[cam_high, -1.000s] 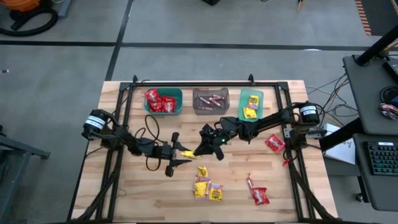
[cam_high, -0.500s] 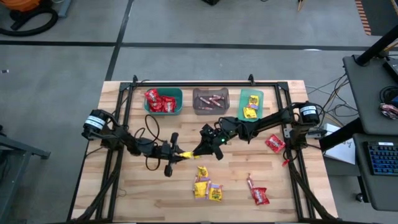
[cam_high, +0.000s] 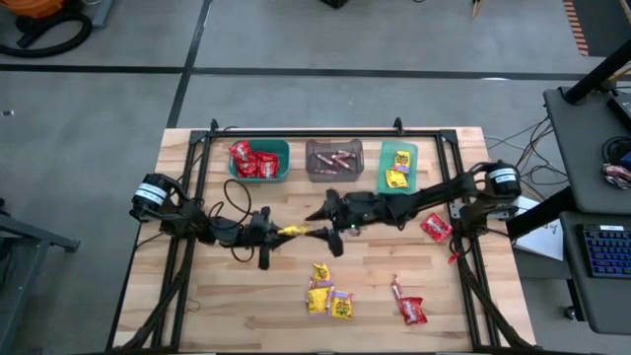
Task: Sort candy
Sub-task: Put the yellow candy into the light green bin
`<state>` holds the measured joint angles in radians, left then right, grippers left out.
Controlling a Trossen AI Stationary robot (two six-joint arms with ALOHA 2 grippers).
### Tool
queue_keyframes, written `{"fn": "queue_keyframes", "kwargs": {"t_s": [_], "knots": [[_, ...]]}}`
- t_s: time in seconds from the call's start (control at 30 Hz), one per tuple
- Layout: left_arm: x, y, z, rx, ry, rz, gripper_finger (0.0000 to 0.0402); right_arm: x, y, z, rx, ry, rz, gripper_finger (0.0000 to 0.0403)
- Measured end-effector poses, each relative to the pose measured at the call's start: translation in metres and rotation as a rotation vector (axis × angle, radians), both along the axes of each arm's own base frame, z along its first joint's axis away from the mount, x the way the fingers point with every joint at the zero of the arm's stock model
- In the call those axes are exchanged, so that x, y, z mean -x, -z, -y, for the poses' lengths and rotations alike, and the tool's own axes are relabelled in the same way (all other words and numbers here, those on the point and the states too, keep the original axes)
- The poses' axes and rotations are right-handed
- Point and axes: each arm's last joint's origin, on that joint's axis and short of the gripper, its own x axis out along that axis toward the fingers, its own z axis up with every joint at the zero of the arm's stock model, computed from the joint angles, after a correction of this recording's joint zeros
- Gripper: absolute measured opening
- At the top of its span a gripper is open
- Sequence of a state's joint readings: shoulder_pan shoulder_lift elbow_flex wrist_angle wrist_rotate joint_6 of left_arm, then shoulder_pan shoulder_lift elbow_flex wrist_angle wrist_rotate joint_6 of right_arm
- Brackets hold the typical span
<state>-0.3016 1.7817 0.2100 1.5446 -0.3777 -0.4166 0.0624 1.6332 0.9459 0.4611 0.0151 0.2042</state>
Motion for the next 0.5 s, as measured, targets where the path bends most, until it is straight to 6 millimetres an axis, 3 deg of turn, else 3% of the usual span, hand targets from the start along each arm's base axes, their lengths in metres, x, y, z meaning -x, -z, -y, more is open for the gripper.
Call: {"fn": "queue_keyframes", "kwargs": {"t_s": [0.1,0.5], "knots": [[0.000,0.000,0.000,0.016,-0.007,0.003,0.0000,-0.002,-0.003,-0.007,0.143,0.078,-0.067,0.0218],[-0.014,-0.007,0.004,-0.023,-0.026,0.030,0.0000,-0.019,-0.004,-0.015,0.145,-0.005,-0.057,0.0197]]}}
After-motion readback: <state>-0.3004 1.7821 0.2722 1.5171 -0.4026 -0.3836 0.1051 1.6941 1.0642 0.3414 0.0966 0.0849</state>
